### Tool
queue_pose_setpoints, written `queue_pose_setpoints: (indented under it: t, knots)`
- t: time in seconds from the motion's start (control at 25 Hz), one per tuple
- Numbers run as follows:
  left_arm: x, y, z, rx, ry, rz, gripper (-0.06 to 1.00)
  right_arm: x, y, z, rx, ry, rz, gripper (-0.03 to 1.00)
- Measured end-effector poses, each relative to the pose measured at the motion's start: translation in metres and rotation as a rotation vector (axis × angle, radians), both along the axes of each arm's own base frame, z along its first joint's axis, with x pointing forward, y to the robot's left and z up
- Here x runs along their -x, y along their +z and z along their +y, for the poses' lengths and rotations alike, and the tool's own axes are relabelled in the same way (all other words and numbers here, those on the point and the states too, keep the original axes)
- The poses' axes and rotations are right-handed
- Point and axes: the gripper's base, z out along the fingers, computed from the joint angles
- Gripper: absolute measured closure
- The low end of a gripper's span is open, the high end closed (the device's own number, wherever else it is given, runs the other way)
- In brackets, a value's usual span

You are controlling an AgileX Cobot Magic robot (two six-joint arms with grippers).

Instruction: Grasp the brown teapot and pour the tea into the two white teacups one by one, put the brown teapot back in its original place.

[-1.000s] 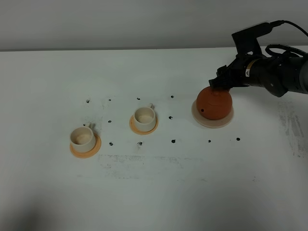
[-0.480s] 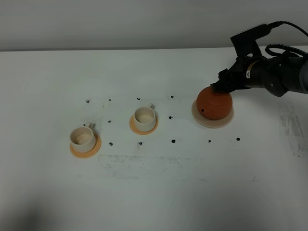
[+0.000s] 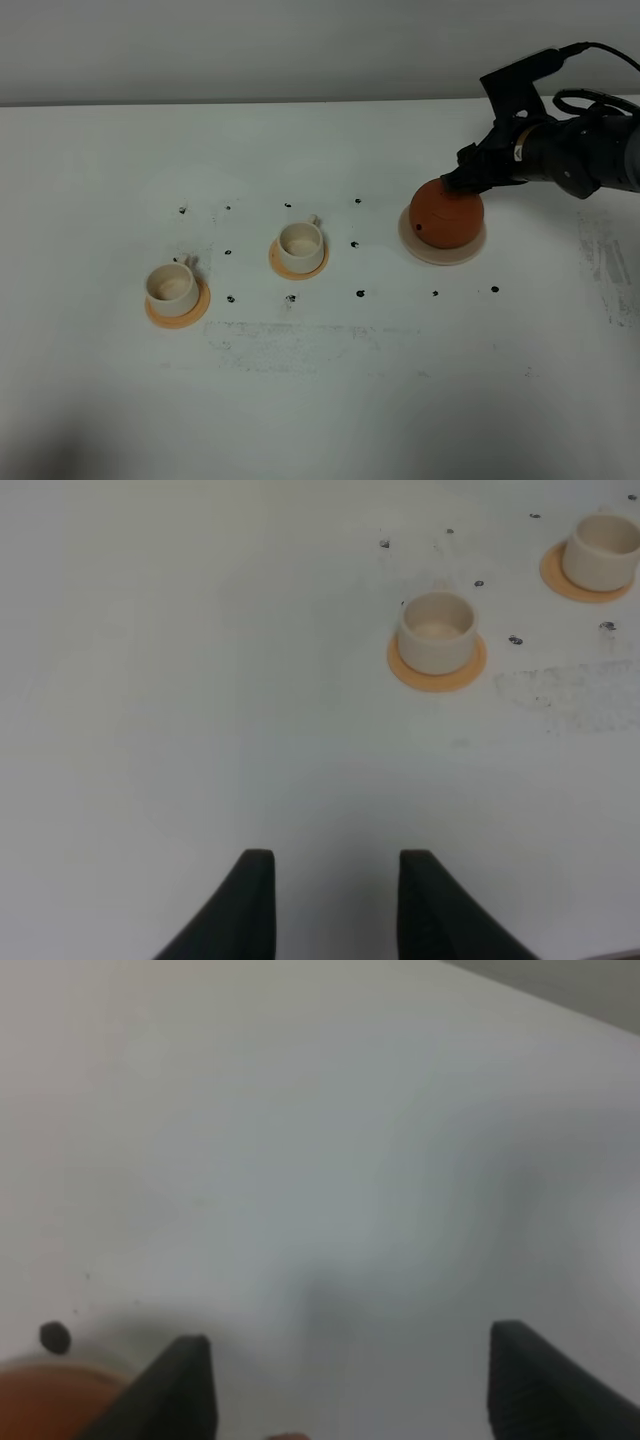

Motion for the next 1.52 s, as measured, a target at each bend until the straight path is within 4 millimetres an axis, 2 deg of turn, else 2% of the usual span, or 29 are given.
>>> queue_pose_setpoints:
  t: [0.72, 1.16, 1.52]
  knots:
    - [0.0, 0.0, 0.0, 0.0, 0.0, 0.0, 0.64, 0.004, 0.003, -0.004, 0.037, -0.027, 0.048, 0.44]
    - [0.0, 0.0, 0.0, 0.0, 0.0, 0.0, 0.64, 0.008, 0.005, 0.007, 0.064, 0.021, 0.053, 0.45]
    - [0.0, 0.0, 0.0, 0.0, 0.0, 0.0, 0.64, 0.011, 0.006, 0.005, 0.101, 0.029, 0.089, 0.45]
